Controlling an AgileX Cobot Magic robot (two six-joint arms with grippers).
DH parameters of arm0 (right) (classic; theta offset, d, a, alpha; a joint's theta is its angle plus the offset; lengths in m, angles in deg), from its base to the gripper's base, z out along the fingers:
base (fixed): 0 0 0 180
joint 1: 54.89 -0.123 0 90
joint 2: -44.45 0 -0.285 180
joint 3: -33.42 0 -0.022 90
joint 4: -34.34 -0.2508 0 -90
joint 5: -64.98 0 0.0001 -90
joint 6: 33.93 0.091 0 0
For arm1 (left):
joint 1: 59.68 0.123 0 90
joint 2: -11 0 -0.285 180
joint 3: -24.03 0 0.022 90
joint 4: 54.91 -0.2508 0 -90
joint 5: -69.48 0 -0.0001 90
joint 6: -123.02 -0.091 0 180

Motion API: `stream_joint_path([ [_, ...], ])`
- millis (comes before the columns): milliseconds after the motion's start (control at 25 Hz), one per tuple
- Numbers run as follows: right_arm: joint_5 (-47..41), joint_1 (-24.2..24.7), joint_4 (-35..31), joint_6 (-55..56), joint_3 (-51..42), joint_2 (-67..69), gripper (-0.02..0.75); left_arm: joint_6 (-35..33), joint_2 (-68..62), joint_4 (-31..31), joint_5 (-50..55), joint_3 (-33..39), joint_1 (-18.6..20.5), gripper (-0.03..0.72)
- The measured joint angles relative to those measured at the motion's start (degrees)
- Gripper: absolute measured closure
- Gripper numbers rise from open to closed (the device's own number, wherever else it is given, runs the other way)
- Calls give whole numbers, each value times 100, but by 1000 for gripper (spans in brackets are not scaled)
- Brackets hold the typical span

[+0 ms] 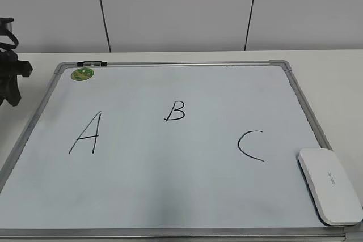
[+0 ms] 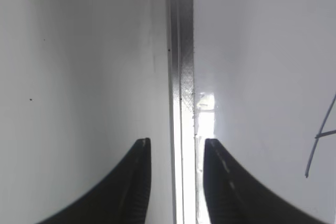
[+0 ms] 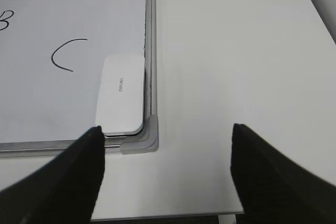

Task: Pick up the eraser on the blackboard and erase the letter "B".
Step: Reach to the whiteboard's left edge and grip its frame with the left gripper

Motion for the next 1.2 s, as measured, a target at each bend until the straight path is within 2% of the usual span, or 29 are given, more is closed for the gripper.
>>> stream_joint_path([
  [520,0,0,0,0,0,0,183,-44,-802,91,-287,-50,0,445],
  [1200,0,0,0,0,0,0,183,-44,-1393,69,-200,-511,0,446],
])
